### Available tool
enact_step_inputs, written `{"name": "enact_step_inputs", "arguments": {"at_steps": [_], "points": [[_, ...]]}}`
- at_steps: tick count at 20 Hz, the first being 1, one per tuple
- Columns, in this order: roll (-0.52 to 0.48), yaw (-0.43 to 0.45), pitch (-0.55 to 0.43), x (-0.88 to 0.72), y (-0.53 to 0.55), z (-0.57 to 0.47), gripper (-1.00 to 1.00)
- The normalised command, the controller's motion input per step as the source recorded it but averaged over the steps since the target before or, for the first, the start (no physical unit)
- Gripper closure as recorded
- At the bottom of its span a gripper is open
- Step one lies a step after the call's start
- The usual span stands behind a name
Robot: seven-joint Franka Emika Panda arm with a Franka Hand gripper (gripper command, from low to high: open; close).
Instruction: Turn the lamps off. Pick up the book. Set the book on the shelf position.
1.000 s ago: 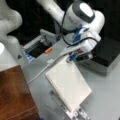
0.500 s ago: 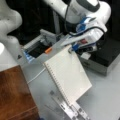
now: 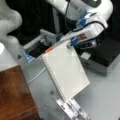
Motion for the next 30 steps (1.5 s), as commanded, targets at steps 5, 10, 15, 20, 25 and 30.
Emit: {"name": "enact_step_inputs", "arguments": {"at_steps": [5,10,15,20,25,30], "points": [[-0.090,-0.261,0.114,0.07,0.06,0.31,1.00],[-0.030,-0.249,0.102,0.06,0.08,0.48,1.00],[0.017,-0.215,0.082,0.10,0.07,0.47,1.00],[0.032,-0.219,0.066,0.10,0.02,0.42,1.00],[0.006,-0.330,0.039,0.05,0.03,0.27,1.00],[0.042,-0.442,-0.011,0.06,0.02,0.09,1.00]]}}
